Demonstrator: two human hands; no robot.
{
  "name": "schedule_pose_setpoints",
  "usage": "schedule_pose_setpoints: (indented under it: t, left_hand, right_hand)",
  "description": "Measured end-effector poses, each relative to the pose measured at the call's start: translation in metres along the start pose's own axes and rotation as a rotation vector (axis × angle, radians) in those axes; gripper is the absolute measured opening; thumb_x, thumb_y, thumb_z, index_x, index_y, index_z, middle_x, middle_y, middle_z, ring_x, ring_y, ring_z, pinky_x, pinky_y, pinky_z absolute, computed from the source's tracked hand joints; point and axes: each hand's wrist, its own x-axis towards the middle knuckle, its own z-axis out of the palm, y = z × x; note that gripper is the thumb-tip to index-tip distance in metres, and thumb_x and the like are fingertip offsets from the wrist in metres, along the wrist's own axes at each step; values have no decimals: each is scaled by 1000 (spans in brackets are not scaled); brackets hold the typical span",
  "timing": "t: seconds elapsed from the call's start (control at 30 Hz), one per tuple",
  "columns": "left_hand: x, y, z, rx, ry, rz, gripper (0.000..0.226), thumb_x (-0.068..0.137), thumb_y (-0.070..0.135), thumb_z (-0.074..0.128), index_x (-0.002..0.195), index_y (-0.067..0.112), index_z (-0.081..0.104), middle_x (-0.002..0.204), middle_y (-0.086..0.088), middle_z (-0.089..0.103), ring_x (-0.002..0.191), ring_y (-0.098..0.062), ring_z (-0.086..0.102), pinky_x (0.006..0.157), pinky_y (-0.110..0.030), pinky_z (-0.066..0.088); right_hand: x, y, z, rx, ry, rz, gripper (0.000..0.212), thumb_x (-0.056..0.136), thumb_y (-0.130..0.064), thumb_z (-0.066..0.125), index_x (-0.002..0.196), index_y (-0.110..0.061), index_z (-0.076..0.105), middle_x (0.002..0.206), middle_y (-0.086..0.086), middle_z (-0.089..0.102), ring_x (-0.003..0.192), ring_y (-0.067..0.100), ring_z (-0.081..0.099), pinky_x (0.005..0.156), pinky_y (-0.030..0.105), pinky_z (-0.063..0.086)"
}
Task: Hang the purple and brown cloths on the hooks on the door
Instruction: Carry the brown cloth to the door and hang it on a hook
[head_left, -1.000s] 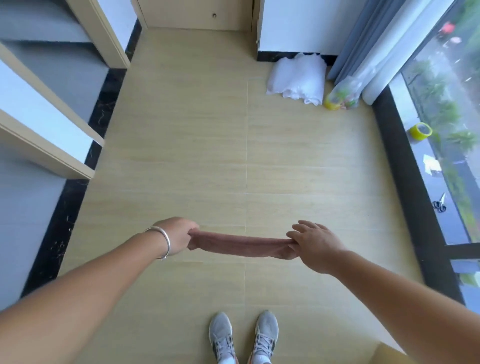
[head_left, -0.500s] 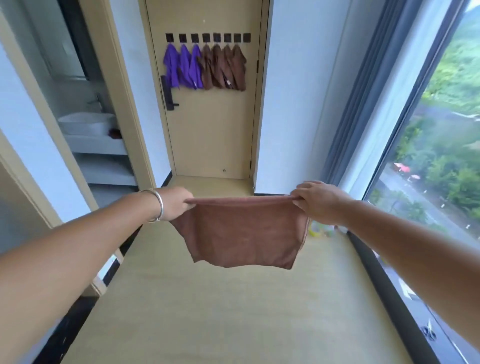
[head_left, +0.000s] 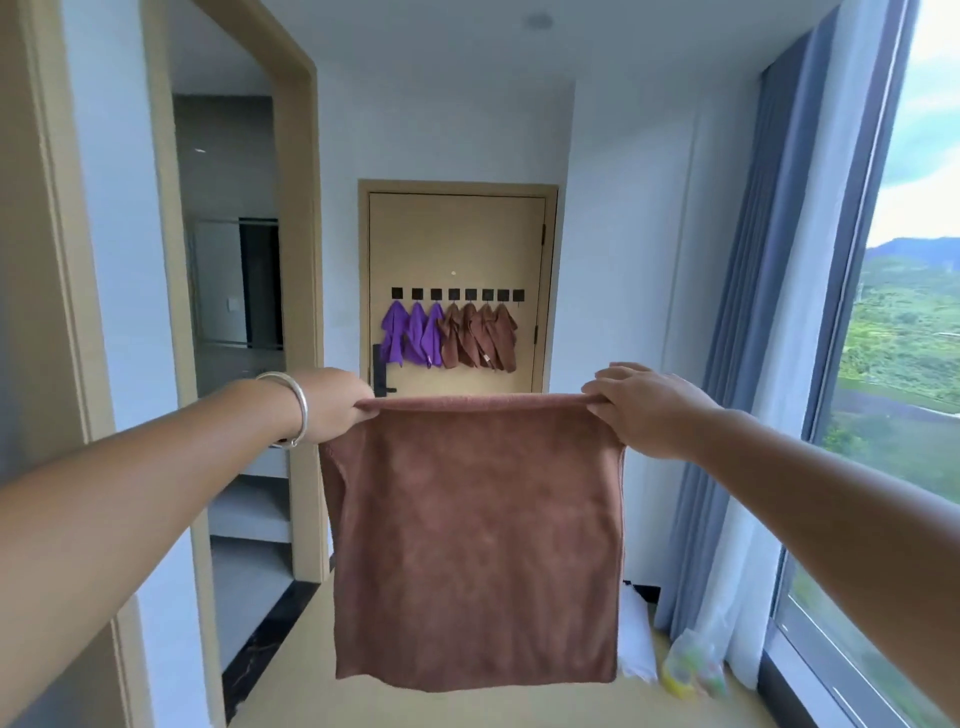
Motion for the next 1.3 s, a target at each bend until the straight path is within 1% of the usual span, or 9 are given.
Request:
schedule_pose_setpoints:
  t: [0.1,0.23,0.53,0.7,0.77,0.87,1.0,1.1,1.3]
  left_hand:
    - [-9,-14,-9,46,25,-2,37,104,33,31,76,16,49,79,-4,56,68,-19,48,59,-28,34]
    - [-13,-37,-4,83,14,-17,37,103,35,31,78,16,51,84,-5,62,73,-21,53,67,-32,41]
    - [33,-70,22,83,-20,-24,39,104,35,29,81,15,52,79,-2,55,70,-18,49,62,-28,37]
    - [93,-71,39,90,-39,-16,38,104,34,29,80,14,50,80,-3,53,71,-18,48,63,-28,36]
    - [122,-70,42,91,-33,-11,37,104,33,29,79,14,49,81,-3,53,72,-18,47,59,-26,33]
    - [172,-69,41,89,-28,3,37,104,32,30,81,14,51,81,-2,54,73,-18,48,61,-27,34]
    - [243,-69,40,105,9,1,36,104,32,30,78,15,48,72,2,48,63,-12,43,55,-24,31]
    - [292,-72,51,101,32,2,37,104,32,30,76,16,47,73,2,49,63,-12,43,54,-23,30]
    - [374,-88,92,111,-41,1,35,104,34,30,77,19,48,77,2,52,67,-14,47,57,-25,32]
  right_hand:
    - [12,-13,-6,-24,6,-14,40,102,-44,27,121,-26,57,124,-9,54,130,12,37,104,34,34]
    - [29,-32,-3,-6,8,-25,40,102,-44,26,121,-28,57,125,-9,55,129,13,38,106,36,34]
    - [83,-38,33,7,3,-56,41,101,-45,25,118,-28,58,115,-11,56,120,11,43,103,37,37]
    - [128,-14,66,8,-5,-57,40,102,-45,25,119,-28,58,114,-10,55,119,12,43,103,38,38]
    - [151,1,79,13,9,-57,40,102,-44,26,122,-28,57,118,-11,55,122,12,43,105,38,37]
    - [187,28,96,15,15,-43,41,102,-43,26,128,-29,54,125,-10,55,126,13,40,107,39,35]
    - [241,66,118,-7,32,-14,41,102,-44,27,124,-27,57,127,-8,54,132,15,36,108,39,34]
    - [279,89,140,-3,41,-7,40,101,-45,28,123,-27,57,127,-8,54,132,16,36,107,39,34]
    - [341,107,197,0,-11,-19,42,101,-45,28,128,-27,55,129,-8,53,133,16,36,108,39,34]
